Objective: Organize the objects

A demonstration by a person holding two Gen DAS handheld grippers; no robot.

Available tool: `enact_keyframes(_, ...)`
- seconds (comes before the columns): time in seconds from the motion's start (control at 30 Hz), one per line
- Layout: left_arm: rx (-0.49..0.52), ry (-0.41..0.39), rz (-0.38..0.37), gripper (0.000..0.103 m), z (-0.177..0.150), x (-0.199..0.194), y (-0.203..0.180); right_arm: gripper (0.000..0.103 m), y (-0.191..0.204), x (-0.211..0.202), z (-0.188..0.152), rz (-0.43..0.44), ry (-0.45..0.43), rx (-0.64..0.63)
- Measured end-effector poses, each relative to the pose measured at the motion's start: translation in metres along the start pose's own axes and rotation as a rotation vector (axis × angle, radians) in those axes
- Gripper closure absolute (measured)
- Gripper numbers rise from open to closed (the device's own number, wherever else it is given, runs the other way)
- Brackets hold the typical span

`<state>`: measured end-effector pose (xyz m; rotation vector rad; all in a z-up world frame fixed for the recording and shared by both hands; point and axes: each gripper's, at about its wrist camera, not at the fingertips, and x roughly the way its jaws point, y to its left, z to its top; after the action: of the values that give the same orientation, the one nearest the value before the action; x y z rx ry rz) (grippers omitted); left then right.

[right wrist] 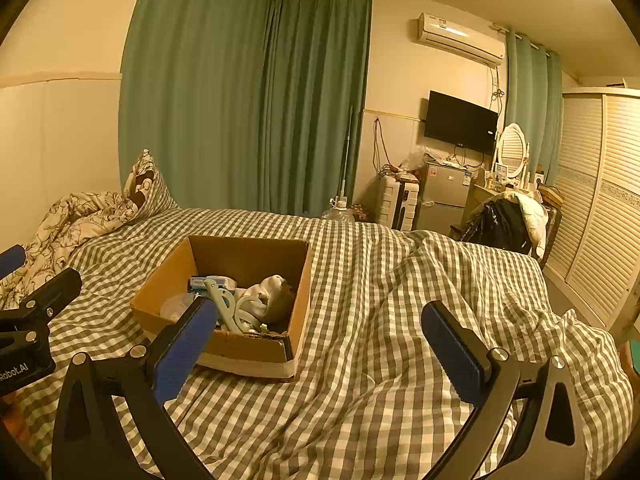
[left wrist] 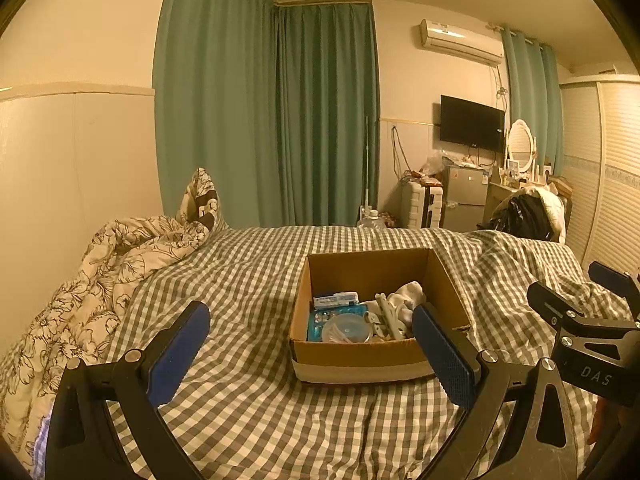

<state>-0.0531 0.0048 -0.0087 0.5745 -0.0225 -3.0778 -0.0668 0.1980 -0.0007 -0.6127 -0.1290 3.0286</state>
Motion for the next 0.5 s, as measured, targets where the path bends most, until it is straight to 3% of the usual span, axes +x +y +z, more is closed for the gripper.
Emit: enact_keyframes(0.5, -0.003, 0.011, 0.001, 0.0, -0.002, 0.0031, 0.0044, 0.0, 0.0008, 0.0003, -0.0025, 0.011, 0.009, -0.006)
